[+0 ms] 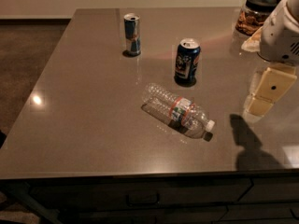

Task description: Pick water bottle

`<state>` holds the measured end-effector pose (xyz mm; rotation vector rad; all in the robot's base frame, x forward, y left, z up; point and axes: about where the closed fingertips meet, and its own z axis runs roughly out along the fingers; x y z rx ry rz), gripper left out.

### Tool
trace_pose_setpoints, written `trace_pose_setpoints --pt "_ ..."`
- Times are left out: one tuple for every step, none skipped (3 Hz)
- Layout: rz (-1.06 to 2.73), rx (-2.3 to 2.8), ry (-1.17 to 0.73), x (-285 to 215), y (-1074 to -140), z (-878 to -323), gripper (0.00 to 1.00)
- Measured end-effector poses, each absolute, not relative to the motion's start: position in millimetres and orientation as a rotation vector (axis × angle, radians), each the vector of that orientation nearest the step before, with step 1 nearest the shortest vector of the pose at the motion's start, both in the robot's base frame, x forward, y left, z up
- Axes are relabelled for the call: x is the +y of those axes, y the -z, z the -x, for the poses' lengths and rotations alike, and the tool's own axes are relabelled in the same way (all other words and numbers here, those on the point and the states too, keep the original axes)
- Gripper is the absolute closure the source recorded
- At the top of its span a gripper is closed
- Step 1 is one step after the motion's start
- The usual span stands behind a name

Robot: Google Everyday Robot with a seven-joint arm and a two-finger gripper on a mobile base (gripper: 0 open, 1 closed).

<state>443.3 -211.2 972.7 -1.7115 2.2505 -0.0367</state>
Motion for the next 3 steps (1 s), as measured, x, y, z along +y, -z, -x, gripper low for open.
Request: trace_pose_setpoints --pt "1.660 2.292 -0.063 -196 -959 -454 0.00" --pt "1.561 2.346 -0.149 -168 -940 -461 0.00" --pt "1.474 2.387 -0.216 -138 -920 -466 0.00"
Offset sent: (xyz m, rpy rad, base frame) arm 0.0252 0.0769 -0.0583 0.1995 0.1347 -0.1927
